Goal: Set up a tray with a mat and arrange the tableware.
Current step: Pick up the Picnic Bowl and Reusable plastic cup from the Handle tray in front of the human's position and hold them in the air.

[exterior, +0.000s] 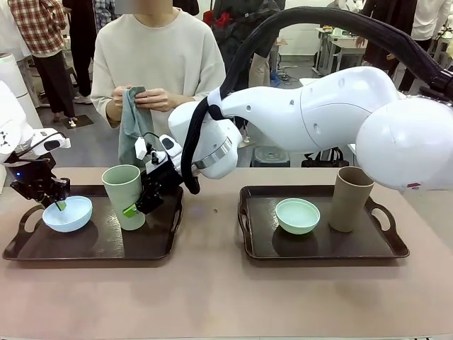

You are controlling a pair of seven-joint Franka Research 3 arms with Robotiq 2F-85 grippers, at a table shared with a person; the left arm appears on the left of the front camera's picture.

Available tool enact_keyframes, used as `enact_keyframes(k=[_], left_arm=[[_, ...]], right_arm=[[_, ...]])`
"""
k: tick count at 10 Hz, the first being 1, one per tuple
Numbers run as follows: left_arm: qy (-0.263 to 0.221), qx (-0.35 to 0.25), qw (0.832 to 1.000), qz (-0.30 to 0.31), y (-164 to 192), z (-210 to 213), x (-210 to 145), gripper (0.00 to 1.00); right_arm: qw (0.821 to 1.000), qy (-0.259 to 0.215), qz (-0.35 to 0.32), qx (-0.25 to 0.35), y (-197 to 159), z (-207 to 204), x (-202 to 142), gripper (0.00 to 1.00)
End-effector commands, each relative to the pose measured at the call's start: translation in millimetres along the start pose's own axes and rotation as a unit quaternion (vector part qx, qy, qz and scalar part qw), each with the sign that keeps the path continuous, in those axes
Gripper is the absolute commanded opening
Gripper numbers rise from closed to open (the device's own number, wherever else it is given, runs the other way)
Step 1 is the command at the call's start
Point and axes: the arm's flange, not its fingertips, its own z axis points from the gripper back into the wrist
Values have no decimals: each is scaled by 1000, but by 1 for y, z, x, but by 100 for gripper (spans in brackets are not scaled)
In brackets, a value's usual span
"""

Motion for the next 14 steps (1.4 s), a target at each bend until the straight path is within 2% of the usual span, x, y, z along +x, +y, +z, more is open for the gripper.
enact_keyframes(k=[1,2,3,4,5,7,9,11,14], left_arm=[[-2,3,1000,3,1,1,-3,0],[-1,5,1000,3,1,2,-3,0],[0,6,1000,2,1,3,-3,0],[-3,9,1000,-1,2,4,-3,0],[-2,4,1000,1,3,6,-3,0],[16,-1,1000,0,4,14,-8,0],[37,-12,999,-7,2,46,-22,0],[13,-5,1000,-5,6,94,-44,0],[-39,12,999,8,12,160,-70,0]], right_arm=[[1000,-9,8,5,3,4,-2,24],[1000,-9,7,5,3,4,-2,24],[1000,-7,5,5,4,5,-2,0],[1000,-5,3,3,4,6,-2,24],[1000,0,-1,4,5,7,-1,0],[999,-6,-33,-4,10,12,5,0],[1000,8,-20,-14,37,27,41,0],[999,36,-25,-27,68,45,82,0],[996,60,1,-59,104,57,130,0]])
